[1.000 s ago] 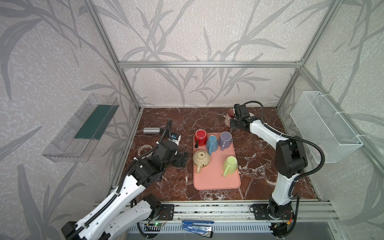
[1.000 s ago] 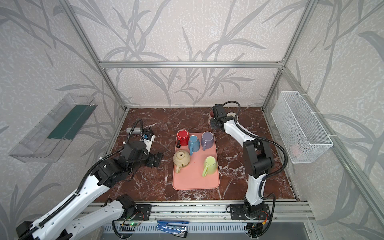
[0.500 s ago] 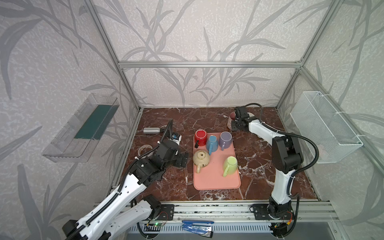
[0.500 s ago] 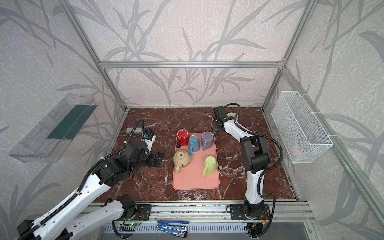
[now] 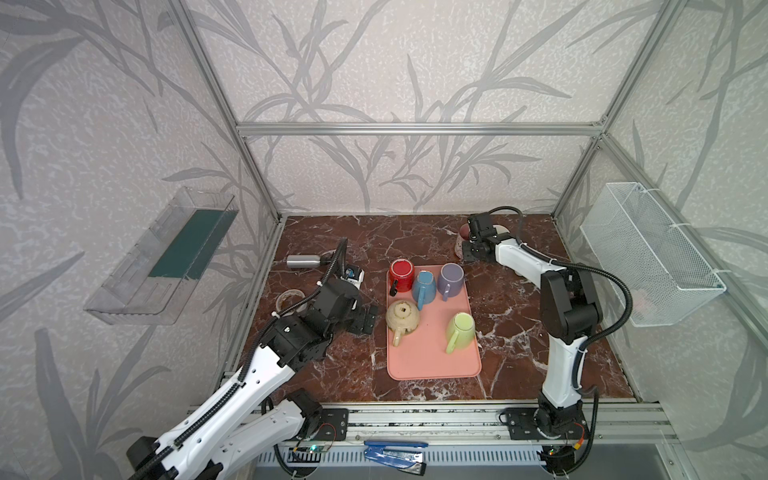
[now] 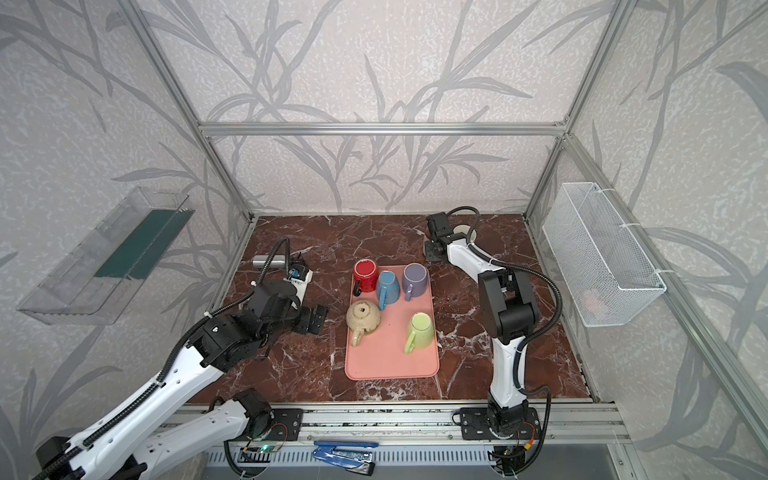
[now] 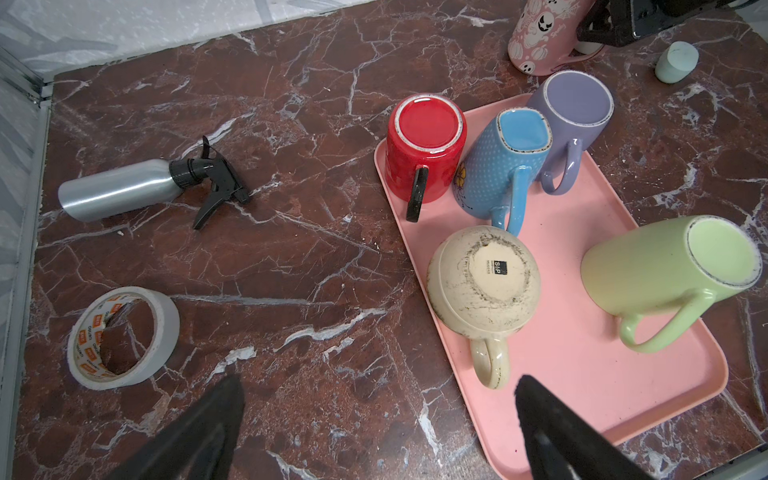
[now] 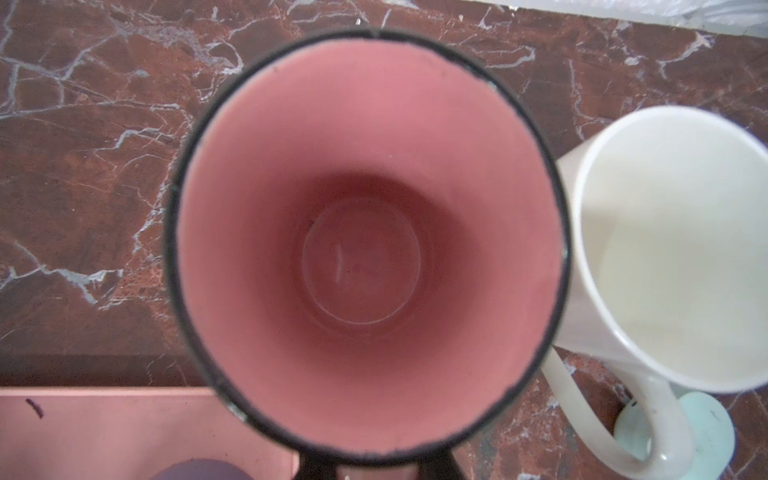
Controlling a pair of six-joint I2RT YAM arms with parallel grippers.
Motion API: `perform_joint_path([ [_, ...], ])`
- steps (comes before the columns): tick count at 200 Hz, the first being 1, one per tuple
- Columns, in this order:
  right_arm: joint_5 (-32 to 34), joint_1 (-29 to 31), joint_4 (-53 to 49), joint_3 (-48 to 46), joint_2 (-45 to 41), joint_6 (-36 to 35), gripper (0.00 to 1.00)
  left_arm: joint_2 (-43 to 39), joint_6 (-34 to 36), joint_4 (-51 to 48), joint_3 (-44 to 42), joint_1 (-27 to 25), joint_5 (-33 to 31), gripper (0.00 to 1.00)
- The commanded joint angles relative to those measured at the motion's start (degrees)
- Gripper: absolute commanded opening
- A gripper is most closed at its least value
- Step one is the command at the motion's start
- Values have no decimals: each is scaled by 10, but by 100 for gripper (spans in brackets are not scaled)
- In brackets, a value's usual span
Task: Turn the mug right side up
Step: 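Lower the pink mug upright beside the white mug with the right gripper, then open the right gripper and withdraw it toward the tray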
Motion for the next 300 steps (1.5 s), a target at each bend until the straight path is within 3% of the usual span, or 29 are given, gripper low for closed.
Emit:
perform_joint_path([
  [1,21,-3,37,29,-12,-8,9,2,4,-13,-5,1,1,100],
  [23,14,-4,37,26,-17,-9,18,5,3,-13,-4,2,1,99],
  [77,9,-3,32,19,-37,-5,31,10,1,-14,-3,2,4,100],
  [144,-5,-6,29,-25,-118,-12,48,17,-1,-19,2,-4,0,99],
  [194,-43,2,53,-116,-248,0,54,28,-12,-28,31,-12,17,97],
  [300,-146,81,121,-396,-537,87,60,149,-45,-72,148,-84,-20,76],
])
